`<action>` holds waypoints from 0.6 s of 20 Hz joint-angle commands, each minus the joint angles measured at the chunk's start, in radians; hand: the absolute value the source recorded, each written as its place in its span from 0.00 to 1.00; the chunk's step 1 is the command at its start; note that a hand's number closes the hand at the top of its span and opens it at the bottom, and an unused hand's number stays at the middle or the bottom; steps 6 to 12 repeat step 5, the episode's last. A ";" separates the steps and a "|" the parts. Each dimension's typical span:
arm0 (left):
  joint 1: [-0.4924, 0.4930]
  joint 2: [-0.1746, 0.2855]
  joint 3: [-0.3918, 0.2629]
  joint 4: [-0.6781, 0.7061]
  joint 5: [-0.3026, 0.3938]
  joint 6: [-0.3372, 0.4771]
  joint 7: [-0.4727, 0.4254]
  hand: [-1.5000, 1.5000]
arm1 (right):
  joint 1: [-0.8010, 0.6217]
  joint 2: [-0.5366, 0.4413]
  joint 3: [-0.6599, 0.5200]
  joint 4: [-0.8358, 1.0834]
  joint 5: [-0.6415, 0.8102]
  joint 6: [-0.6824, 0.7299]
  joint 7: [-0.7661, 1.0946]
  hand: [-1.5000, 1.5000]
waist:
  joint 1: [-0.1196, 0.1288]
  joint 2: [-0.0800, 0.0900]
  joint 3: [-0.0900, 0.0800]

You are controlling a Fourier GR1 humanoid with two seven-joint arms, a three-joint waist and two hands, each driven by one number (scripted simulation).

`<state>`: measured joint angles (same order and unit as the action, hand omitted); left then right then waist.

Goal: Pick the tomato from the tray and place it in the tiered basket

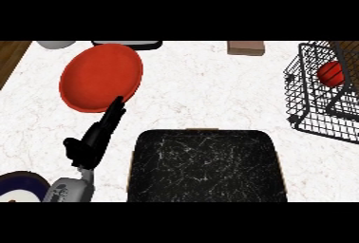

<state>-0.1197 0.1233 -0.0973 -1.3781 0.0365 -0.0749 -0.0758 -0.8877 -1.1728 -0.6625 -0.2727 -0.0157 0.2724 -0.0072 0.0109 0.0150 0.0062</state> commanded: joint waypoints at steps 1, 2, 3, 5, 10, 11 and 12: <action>0.004 0.000 0.003 -0.021 -0.003 0.010 0.009 0.50 | 0.099 -0.127 -0.079 0.074 -0.056 0.116 -0.056 0.00 | -0.008 -0.002 0.002; 0.008 0.007 0.000 -0.026 0.008 -0.009 0.029 0.50 | 0.125 -0.130 -0.086 0.089 -0.057 0.116 -0.075 0.00 | -0.003 0.001 0.003; 0.016 0.031 0.039 -0.007 0.028 -0.022 -0.008 0.50 | 0.143 -0.164 -0.084 0.088 -0.054 0.156 -0.081 0.00 | -0.007 0.002 0.004; 0.024 0.012 0.011 -0.010 0.009 -0.013 -0.010 0.50 | 0.193 -0.162 -0.093 0.107 -0.061 0.208 -0.129 0.00 | -0.009 0.002 0.006; 0.024 0.012 0.011 -0.010 0.009 -0.013 -0.010 0.50 | 0.193 -0.162 -0.093 0.107 -0.061 0.208 -0.129 0.00 | -0.009 0.002 0.006; 0.024 0.012 0.011 -0.010 0.009 -0.013 -0.010 0.50 | 0.193 -0.162 -0.093 0.107 -0.061 0.208 -0.129 0.00 | -0.009 0.002 0.006; 0.024 0.012 0.011 -0.010 0.009 -0.013 -0.010 0.50 | 0.193 -0.162 -0.093 0.107 -0.061 0.208 -0.129 0.00 | -0.009 0.002 0.006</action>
